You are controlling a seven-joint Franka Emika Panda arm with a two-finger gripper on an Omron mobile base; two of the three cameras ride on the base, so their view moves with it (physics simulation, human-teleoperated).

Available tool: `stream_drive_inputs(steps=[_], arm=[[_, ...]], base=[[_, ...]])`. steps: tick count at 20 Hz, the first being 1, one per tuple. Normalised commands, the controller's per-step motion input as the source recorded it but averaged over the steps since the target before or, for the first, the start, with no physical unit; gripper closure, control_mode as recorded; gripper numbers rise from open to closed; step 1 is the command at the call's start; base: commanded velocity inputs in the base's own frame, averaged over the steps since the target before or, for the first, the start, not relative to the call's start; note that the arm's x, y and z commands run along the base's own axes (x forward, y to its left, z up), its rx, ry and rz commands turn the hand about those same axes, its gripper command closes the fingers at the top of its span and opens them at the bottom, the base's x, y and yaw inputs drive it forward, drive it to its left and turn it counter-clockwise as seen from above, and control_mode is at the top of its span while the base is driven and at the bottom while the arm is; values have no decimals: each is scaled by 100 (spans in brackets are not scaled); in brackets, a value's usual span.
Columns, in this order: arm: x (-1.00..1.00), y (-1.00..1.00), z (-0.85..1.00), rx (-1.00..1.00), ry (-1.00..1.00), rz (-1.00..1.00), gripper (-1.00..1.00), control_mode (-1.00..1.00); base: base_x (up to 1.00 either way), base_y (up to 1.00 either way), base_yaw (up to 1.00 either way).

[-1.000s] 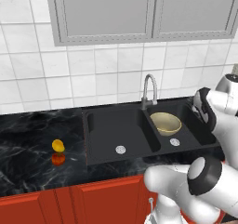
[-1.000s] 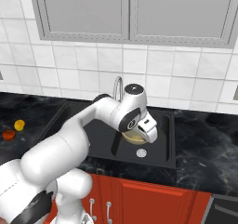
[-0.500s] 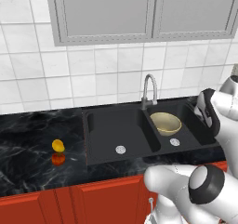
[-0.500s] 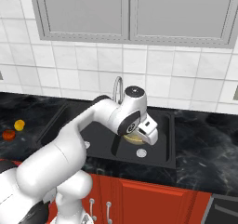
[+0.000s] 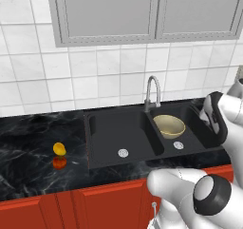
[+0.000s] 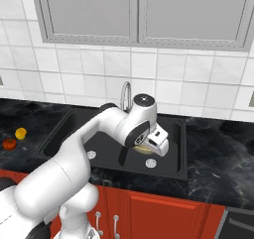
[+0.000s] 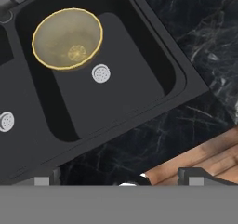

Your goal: Remove the mango and tomato from the sink. Then move the bowl and cup from the counter to the sink for washing.

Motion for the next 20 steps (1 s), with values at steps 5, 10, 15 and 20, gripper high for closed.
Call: stream_drive_inputs(steps=[5, 10, 15, 20], arm=[[-8, 1, 0, -1, 1, 3, -100, -100], [0, 0, 0, 1, 0, 0, -100, -100], [0, 0, 0, 0, 0, 0, -100, -100], [0, 0, 0, 0, 0, 0, -100, -100]], base=[[0, 0, 0], [0, 0, 0], [0, 0, 0], [0, 0, 0]])
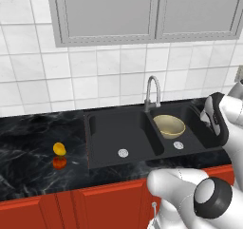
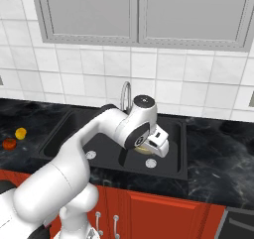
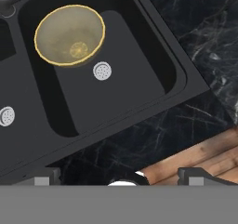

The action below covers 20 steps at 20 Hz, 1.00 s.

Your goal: Remove the mango and tomato from the sink. Then move the bowl and cup from the counter to the sink for washing.

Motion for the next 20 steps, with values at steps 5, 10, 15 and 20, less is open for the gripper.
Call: stream_drive_inputs(steps=[5, 10, 15, 20], arm=[[0, 0, 0, 0, 0, 0, -100, -100], [0, 0, 0, 0, 0, 0, -100, 100], [0, 0, 0, 0, 0, 0, -100, 100], [0, 0, 0, 0, 0, 0, -100, 100]], base=[[0, 0, 0], [0, 0, 0], [0, 0, 0], [0, 0, 0]])
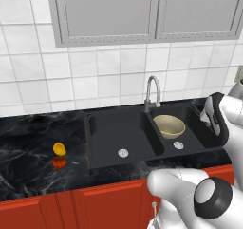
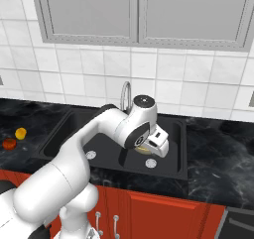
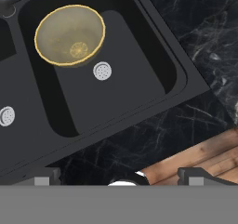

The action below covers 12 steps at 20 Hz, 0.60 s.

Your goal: Remove the mango and tomato from the sink. Then move the bowl and cup from the counter to the sink for washing.

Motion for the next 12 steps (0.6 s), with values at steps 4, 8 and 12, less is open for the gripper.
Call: stream_drive_inputs(steps=[4, 8, 12], arm=[[0, 0, 0, 0, 0, 0, -100, 100], [0, 0, 0, 0, 0, 0, -100, 100], [0, 0, 0, 0, 0, 0, -100, 100]], base=[[-1, -6, 0], [-20, -20, 0], [-29, -19, 0]])
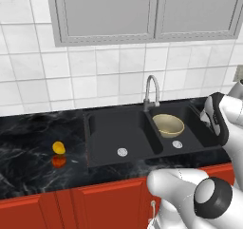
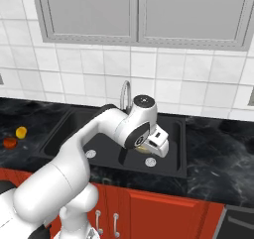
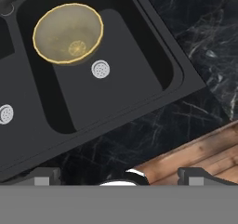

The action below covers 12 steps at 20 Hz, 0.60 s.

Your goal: Remove the mango and tomato from the sink. Then move the bowl and cup from the counter to the sink for washing.

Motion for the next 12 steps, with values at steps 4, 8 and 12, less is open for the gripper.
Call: stream_drive_inputs(steps=[4, 8, 12], arm=[[0, 0, 0, 0, 0, 0, -100, 100], [0, 0, 0, 0, 0, 0, -100, 100], [0, 0, 0, 0, 0, 0, -100, 100]], base=[[-26, -29, 0], [-28, -40, 3], [-5, -36, 0]])
